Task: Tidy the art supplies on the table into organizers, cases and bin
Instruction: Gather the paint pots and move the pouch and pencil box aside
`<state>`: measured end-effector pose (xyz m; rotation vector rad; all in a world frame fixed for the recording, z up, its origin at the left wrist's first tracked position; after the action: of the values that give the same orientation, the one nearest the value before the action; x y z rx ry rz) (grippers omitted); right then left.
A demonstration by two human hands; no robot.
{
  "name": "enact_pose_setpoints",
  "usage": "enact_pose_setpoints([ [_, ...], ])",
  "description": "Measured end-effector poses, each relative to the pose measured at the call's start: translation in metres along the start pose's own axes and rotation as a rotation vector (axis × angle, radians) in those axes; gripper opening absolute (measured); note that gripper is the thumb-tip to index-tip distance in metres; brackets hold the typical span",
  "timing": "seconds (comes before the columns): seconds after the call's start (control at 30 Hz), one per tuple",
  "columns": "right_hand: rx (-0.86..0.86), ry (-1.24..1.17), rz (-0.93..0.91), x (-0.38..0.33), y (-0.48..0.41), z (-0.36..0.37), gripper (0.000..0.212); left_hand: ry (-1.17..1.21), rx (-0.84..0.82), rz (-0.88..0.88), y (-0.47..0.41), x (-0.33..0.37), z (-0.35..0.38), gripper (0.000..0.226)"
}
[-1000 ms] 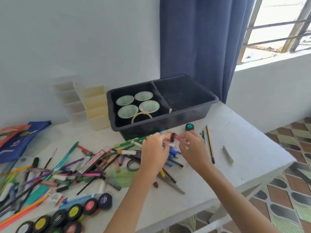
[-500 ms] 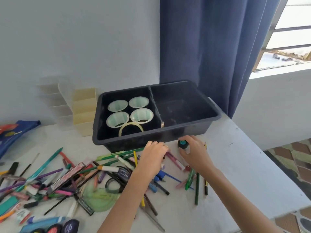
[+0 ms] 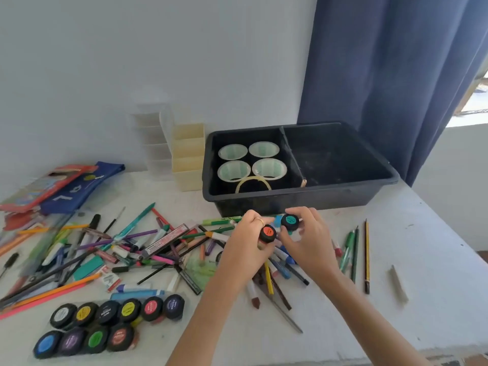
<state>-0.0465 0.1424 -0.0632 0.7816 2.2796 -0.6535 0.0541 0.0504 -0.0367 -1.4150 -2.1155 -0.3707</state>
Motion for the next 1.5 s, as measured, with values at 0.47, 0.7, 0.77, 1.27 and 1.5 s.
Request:
enact_pose_setpoints([
  [0.47, -0.013, -0.126, -0.118, -0.105, 0.083, 0.084, 0.034, 0.119, 0.070, -0.038, 0.132, -0.075, -0.067, 0.034],
  [0.7, -0.074, -0.192, -0.184, -0.137, 0.117, 0.112, 0.032, 0.157, 0.073, -0.082, 0.177, -0.104, -0.081, 0.033],
  [0.77, -0.081, -0.204, -0.204, -0.144, 0.123, 0.117, 0.032, 0.155, 0.054, -0.087, 0.186, -0.108, -0.080, 0.034],
  [1.27, -0.185, 0.010, -0.162, -0.149, 0.143, 0.134, 0.032, 0.053, -0.026, -0.043, 0.199, -0.122, -0.069, 0.047],
  [1.5, -0.211, 0.123, -0.172, -0.152, 0.142, 0.140, 0.027, 0.003, -0.019, 0.003, 0.200, -0.121, -0.066, 0.034],
])
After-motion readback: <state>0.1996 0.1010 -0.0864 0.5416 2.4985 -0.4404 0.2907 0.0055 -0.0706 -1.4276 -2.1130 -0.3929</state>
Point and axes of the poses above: each hand's wrist, its own y-axis away from the middle knuckle, its own z-axis out of the palm, x = y × z, the point moved 5 cm from there along -y, towards the middle knuckle, and after that the axes turned 12 degrees about -x, right-handed, at the moved point
